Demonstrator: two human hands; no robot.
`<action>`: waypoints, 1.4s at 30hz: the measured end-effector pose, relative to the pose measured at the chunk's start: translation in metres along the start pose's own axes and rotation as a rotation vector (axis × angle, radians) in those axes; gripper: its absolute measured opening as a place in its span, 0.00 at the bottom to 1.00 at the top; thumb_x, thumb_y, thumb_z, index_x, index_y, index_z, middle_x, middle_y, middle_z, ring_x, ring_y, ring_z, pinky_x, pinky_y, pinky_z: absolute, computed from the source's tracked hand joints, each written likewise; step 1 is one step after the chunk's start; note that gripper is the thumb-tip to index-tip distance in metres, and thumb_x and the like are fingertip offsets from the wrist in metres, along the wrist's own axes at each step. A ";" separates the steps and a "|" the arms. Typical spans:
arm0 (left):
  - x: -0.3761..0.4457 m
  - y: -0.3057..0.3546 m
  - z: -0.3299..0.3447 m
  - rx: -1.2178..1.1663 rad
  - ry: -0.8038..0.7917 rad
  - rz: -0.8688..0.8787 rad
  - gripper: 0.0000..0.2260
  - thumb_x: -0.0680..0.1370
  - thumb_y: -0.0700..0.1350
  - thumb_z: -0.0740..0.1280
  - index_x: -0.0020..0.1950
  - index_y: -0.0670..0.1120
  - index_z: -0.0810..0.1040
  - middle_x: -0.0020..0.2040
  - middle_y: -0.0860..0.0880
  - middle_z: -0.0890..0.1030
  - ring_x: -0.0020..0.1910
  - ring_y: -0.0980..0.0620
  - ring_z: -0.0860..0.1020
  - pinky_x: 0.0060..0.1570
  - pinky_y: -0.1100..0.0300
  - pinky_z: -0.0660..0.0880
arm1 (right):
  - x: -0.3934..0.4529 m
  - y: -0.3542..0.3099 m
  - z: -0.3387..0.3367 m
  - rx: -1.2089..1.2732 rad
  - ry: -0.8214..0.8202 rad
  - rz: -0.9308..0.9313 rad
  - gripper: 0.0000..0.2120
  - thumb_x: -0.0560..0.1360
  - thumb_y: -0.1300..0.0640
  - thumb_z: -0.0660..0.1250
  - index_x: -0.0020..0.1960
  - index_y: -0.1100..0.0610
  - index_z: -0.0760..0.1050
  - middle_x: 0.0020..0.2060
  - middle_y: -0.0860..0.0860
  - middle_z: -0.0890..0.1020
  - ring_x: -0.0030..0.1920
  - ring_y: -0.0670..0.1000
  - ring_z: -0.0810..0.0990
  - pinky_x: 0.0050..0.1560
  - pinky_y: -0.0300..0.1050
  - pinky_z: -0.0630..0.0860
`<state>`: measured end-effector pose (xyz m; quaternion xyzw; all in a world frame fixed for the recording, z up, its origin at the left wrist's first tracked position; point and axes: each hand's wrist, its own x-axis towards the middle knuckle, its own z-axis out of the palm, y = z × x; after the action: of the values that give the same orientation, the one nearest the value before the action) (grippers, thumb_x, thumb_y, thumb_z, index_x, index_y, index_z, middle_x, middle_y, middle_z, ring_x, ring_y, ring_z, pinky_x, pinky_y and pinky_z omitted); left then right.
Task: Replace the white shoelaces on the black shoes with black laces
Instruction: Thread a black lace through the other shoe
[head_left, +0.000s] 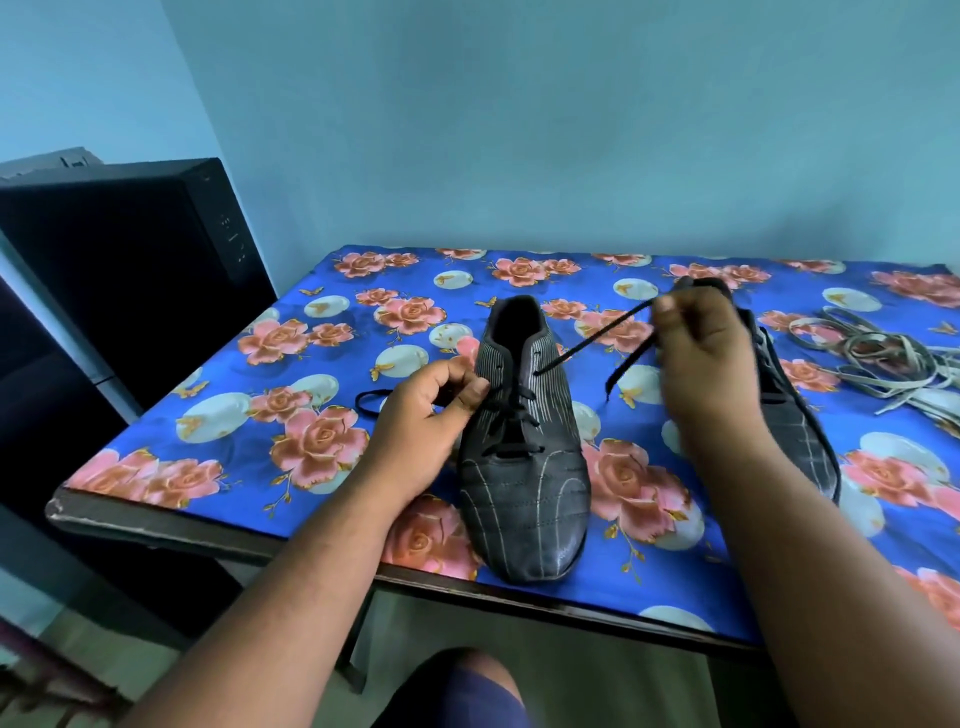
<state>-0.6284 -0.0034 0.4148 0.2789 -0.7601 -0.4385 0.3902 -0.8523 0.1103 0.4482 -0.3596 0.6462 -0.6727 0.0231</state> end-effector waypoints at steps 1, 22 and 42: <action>0.000 0.000 0.000 -0.007 0.000 -0.009 0.06 0.81 0.50 0.68 0.48 0.49 0.81 0.40 0.61 0.82 0.41 0.63 0.77 0.47 0.66 0.73 | 0.003 0.000 -0.003 0.038 0.105 0.043 0.06 0.82 0.49 0.63 0.46 0.47 0.73 0.39 0.52 0.80 0.37 0.44 0.75 0.43 0.49 0.74; -0.004 0.006 0.000 -0.023 -0.015 0.016 0.08 0.78 0.53 0.69 0.47 0.49 0.81 0.37 0.62 0.80 0.38 0.64 0.76 0.43 0.69 0.71 | -0.008 0.008 0.006 -0.299 -0.236 -0.144 0.05 0.80 0.53 0.68 0.46 0.46 0.74 0.45 0.42 0.74 0.57 0.56 0.74 0.54 0.46 0.66; -0.006 0.003 -0.001 0.218 0.099 0.289 0.09 0.75 0.52 0.70 0.50 0.50 0.83 0.53 0.50 0.74 0.58 0.48 0.76 0.64 0.47 0.71 | -0.023 0.000 0.014 -0.345 -0.300 -0.286 0.07 0.80 0.47 0.65 0.56 0.45 0.80 0.56 0.46 0.79 0.61 0.50 0.70 0.65 0.49 0.66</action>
<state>-0.6249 0.0022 0.4159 0.2286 -0.8151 -0.2785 0.4537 -0.8282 0.1096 0.4364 -0.5415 0.6834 -0.4882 -0.0382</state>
